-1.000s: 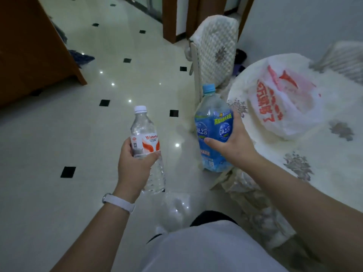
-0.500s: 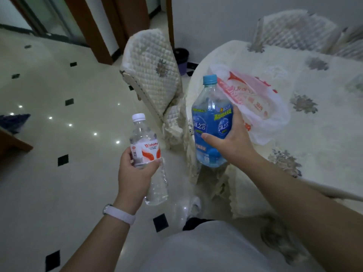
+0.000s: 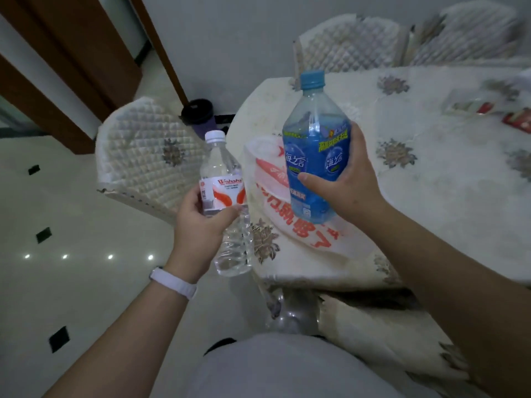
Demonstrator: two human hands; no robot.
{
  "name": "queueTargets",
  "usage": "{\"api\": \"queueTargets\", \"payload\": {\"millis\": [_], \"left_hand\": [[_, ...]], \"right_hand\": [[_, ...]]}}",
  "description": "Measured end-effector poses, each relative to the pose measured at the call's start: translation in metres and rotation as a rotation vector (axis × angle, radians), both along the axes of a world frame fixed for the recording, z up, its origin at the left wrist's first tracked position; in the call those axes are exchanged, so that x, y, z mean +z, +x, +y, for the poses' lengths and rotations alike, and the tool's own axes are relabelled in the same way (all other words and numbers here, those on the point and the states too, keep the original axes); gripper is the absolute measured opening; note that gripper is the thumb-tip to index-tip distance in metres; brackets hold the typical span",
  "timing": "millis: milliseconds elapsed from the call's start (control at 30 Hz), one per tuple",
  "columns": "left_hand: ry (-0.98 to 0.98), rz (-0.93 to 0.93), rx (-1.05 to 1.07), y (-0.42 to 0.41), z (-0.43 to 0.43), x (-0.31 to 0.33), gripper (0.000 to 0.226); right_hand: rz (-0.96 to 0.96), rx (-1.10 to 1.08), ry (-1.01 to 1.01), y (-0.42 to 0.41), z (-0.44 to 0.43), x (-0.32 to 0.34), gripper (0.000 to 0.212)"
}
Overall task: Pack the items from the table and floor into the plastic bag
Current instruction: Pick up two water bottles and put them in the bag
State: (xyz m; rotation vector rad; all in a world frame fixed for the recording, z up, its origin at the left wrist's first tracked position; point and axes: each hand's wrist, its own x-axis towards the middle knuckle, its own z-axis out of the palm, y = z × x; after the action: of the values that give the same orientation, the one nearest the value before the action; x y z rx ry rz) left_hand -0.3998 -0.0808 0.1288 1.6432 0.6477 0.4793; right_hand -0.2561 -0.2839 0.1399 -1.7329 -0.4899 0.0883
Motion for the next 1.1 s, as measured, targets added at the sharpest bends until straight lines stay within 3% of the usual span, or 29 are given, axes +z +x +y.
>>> {"api": "queueTargets", "payload": {"millis": [333, 567, 800, 1100], "left_hand": [[-0.081, -0.067, -0.304, 0.129, 0.009, 0.001, 0.041], [-0.123, -0.151, -0.543, 0.205, 0.013, -0.006, 0.059], [-0.068, -0.107, -0.820, 0.243, 0.019, -0.041, 0.061], [0.247, 0.129, -1.078, 0.242, 0.055, -0.092, 0.060]], "right_hand": [[0.048, -0.273, -0.210, 0.021, -0.020, -0.026, 0.110], [-0.019, -0.404, -0.403, 0.027, 0.004, -0.029, 0.100], [0.122, -0.551, -0.624, 0.018, 0.017, -0.057, 0.117], [0.217, -0.325, -1.002, 0.017, -0.003, -0.094, 0.113]]}}
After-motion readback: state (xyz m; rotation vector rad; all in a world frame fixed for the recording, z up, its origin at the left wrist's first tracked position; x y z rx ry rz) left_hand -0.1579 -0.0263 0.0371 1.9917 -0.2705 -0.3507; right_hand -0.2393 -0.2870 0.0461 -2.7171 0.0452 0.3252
